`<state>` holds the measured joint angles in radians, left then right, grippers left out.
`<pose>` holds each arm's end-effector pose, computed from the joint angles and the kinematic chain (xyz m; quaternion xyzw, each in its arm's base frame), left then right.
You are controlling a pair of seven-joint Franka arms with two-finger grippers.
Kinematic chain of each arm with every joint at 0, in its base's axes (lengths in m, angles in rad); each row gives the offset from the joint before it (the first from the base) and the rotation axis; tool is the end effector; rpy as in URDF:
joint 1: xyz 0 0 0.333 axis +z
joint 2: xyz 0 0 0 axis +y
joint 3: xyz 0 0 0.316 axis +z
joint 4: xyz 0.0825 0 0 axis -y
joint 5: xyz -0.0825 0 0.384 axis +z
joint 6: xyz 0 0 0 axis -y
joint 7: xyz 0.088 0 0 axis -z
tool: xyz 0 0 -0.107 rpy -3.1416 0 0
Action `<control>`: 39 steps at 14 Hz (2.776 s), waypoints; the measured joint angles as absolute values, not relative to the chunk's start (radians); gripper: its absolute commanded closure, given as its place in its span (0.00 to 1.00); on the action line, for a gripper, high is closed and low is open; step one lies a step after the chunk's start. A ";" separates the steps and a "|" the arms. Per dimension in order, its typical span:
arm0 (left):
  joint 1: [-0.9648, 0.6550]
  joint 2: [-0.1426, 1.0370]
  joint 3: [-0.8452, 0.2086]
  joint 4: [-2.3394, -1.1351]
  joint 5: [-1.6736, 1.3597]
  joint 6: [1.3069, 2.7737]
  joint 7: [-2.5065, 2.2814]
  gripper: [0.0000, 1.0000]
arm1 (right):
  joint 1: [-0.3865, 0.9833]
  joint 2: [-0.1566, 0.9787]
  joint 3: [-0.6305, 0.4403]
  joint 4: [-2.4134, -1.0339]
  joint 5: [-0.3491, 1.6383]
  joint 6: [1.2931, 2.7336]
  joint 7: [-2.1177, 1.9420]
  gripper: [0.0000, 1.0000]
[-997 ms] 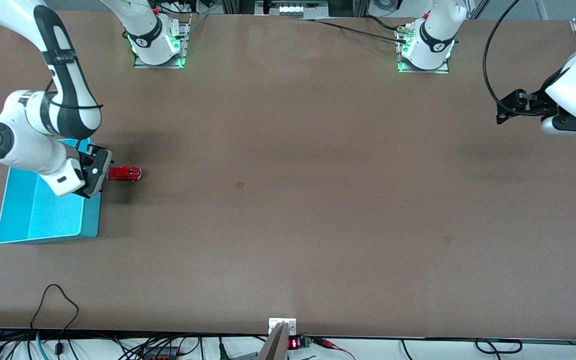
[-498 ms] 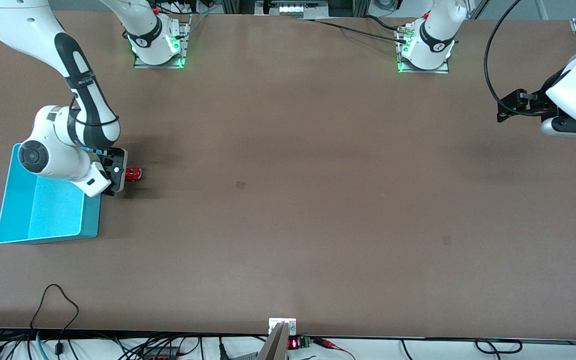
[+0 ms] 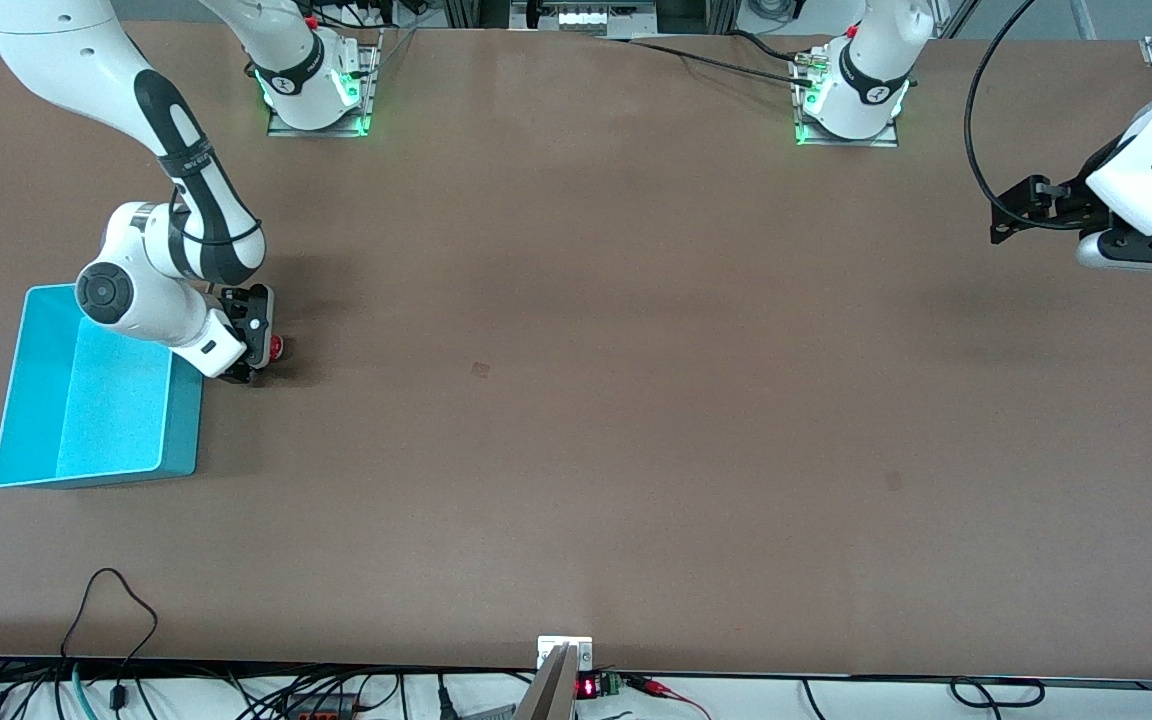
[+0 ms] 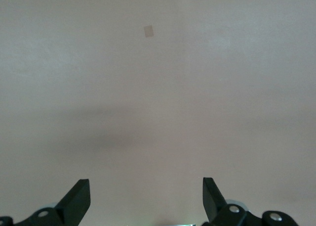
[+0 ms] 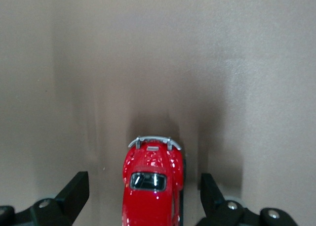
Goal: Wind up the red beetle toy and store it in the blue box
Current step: 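Close the right gripper on the red car, then lift the car with the right gripper and carry it over the box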
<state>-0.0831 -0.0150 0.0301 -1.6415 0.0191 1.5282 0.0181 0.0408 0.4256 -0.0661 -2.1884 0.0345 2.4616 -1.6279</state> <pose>0.5422 -0.0265 0.5961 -0.9981 0.0356 0.0490 0.0102 0.5409 -0.0148 0.1779 -0.7026 -0.7076 0.0541 0.0528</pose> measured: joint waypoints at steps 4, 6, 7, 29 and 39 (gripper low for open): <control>-0.084 -0.014 0.029 -1.642 0.019 1.527 0.019 0.00 | 0.045 0.427 -0.066 -2.198 0.034 2.527 -1.662 0.43; -0.085 -0.014 0.027 -1.642 0.019 1.524 0.019 0.00 | 0.046 0.427 -0.066 -2.200 0.034 2.531 -1.664 0.60; -0.085 -0.014 0.026 -1.642 0.019 1.523 0.019 0.00 | 0.046 0.427 -0.066 -2.200 0.034 2.532 -1.664 0.69; -0.086 -0.014 0.023 -1.641 0.019 1.514 0.019 0.00 | 0.050 0.315 -0.154 -1.956 0.119 2.555 -0.918 0.98; -0.085 -0.014 0.023 -1.641 0.019 1.508 0.019 0.00 | -0.086 0.461 -0.193 -1.813 0.197 2.369 -0.620 1.00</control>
<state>-0.0852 -0.0143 0.0232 -1.6408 0.0191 1.5083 0.0194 -0.0856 0.4613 -0.1931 -1.8135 0.1975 2.3693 -0.6199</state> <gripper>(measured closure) 0.000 0.498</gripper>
